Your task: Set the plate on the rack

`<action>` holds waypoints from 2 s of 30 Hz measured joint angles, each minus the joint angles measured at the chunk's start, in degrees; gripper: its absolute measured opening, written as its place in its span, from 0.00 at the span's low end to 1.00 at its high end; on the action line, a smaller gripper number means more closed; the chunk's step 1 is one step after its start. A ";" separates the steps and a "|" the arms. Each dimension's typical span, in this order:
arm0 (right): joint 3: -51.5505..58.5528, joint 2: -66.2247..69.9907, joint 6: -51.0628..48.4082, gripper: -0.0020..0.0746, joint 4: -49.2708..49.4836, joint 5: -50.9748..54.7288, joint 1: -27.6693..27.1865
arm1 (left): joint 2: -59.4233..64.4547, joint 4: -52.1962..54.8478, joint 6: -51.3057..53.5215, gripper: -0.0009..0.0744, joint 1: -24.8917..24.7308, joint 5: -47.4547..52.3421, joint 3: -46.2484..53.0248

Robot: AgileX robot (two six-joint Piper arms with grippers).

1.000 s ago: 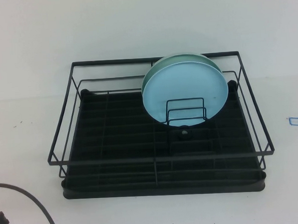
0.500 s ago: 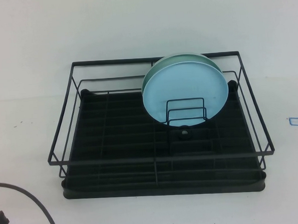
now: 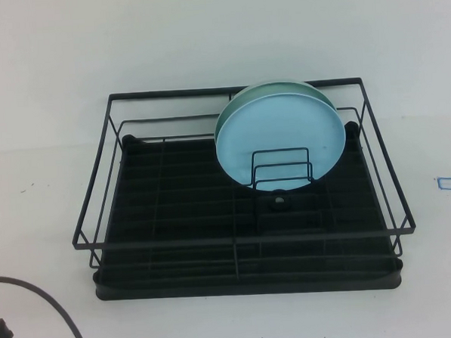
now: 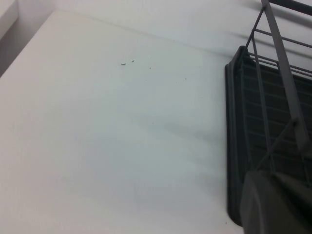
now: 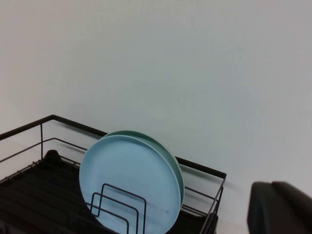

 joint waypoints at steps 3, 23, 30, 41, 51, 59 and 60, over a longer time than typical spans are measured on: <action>0.04 0.00 0.00 0.02 0.00 0.20 0.00 | -3.05 0.00 0.00 0.01 0.00 1.08 0.00; 0.04 0.00 0.00 0.02 0.04 0.45 0.00 | -33.98 15.21 -3.02 0.01 2.40 -4.11 14.28; 0.04 0.00 0.00 0.02 0.04 0.45 0.00 | -33.98 -4.83 8.19 0.01 2.40 4.20 14.28; 0.04 0.00 0.00 0.02 0.04 1.06 0.00 | -34.23 -28.35 36.16 0.01 2.92 15.08 14.17; 0.04 0.00 0.00 0.02 0.04 1.33 0.00 | -34.23 -28.50 36.16 0.01 2.81 15.08 14.17; 0.04 0.00 0.00 0.02 0.04 1.33 0.00 | -34.23 -28.21 36.16 0.01 2.81 15.08 14.17; 0.04 0.00 0.00 0.02 0.04 1.33 0.00 | -34.23 -28.21 36.16 0.01 2.81 15.08 14.17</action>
